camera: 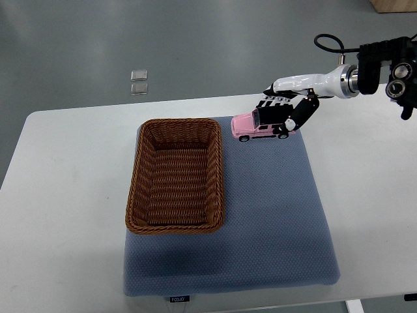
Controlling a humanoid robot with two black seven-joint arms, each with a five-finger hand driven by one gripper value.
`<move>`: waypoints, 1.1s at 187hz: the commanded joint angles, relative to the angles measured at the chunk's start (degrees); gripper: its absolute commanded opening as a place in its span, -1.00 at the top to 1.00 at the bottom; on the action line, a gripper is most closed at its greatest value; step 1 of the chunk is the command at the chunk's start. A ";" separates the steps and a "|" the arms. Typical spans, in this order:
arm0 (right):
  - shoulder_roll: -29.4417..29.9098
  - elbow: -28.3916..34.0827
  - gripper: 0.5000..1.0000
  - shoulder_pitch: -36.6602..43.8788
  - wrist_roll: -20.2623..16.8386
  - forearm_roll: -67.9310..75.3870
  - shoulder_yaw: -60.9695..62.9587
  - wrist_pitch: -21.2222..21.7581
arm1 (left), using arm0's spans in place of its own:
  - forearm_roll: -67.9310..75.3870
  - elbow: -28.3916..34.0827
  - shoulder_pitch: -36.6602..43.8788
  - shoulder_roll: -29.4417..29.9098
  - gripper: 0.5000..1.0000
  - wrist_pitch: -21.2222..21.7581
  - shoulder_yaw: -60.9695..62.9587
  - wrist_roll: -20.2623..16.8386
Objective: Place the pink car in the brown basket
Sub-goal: 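Carry the held car with the right hand over the wicker basket, then lower the car into the basket and open the right hand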
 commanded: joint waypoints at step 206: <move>31.72 -22.94 -0.62 -5.28 0.15 0.58 -1.36 -7.12 | 0.00 0.35 0.00 0.00 -1.00 -0.09 0.00 0.00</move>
